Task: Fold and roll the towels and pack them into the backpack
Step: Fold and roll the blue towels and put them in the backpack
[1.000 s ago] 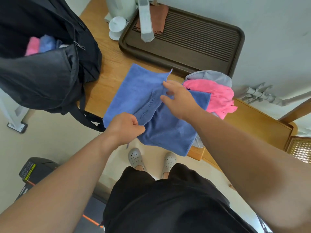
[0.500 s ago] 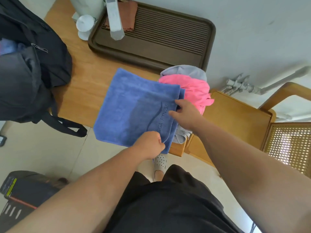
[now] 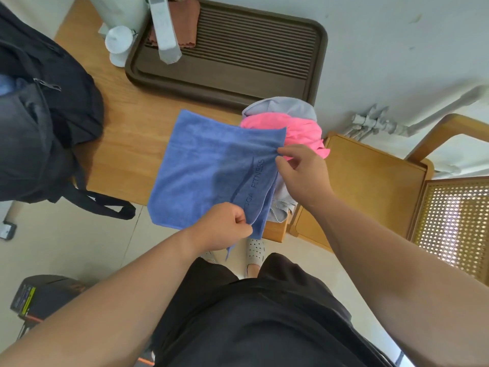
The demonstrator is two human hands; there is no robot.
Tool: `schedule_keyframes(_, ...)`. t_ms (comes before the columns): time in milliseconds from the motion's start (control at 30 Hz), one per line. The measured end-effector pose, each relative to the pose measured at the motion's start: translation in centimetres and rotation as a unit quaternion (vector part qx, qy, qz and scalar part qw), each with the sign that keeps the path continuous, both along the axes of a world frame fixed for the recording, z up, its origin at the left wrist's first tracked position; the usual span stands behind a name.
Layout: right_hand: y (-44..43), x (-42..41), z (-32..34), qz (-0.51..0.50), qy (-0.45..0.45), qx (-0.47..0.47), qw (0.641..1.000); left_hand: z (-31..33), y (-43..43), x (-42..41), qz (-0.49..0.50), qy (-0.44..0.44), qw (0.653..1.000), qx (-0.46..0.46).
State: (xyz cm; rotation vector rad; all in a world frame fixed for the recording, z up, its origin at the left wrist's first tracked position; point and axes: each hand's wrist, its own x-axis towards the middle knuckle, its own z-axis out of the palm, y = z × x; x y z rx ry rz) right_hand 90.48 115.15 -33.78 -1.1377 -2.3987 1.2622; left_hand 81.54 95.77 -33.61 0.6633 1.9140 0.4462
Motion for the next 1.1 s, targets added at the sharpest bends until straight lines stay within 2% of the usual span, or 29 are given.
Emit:
schedule_keyframes(100, 0.4, 0.1, -1.1, 0.009, -0.054, -0.013, 0.998, -0.9, 0.9, 1.2, -0.016, -0.012, 1.0, -0.001)
schedule_keyframes(233, 0.9, -0.4, -3.0, 0.099, -0.183, -0.046, 0.977, -2.8, 1.7, 2.2, -0.047, -0.028, 0.998, -0.009)
schedule_keyframes(300, 1.0, -0.7, -3.4, 0.1, -0.177, -0.051, 0.978, -3.1, 1.7, 1.9, -0.049, -0.031, 0.998, -0.018)
schedule_keyframes(433, 1.0, -1.6, -2.7, 0.024, -0.113, -0.068, 0.991, -1.9, 1.0, -0.9, -0.002, 0.004, 1.0, -0.006)
schedule_keyframes(533, 1.1, -2.7, -2.0, -0.027, -0.105, -0.081, 0.991, -0.8, 0.2, -4.5, 0.036, 0.075, 0.997, -0.007)
schedule_keyframes(633, 1.0, -4.1, -1.7, -0.072, -0.138, -0.069, 0.985, -0.1, -0.2, -8.7, 0.063, 0.142, 0.988, -0.005)
schedule_keyframes(800, 0.4, -5.7, -2.3, -0.102, -0.143, -0.05, 0.983, -1.9, 0.1, -16.1, 0.046, 0.223, 0.974, -0.01)
schedule_keyframes(933, -0.6, -6.2, -2.5, -0.151, -0.134, -0.026, 0.979, -3.8, 1.2, -20.6, -0.026, 0.295, 0.955, -0.002)
schedule_keyframes(1100, -0.7, -7.4, -1.9, -0.159, -0.139, -0.003, 0.977, -4.7, 3.7, -24.1, -0.102, 0.302, 0.948, 0.0)
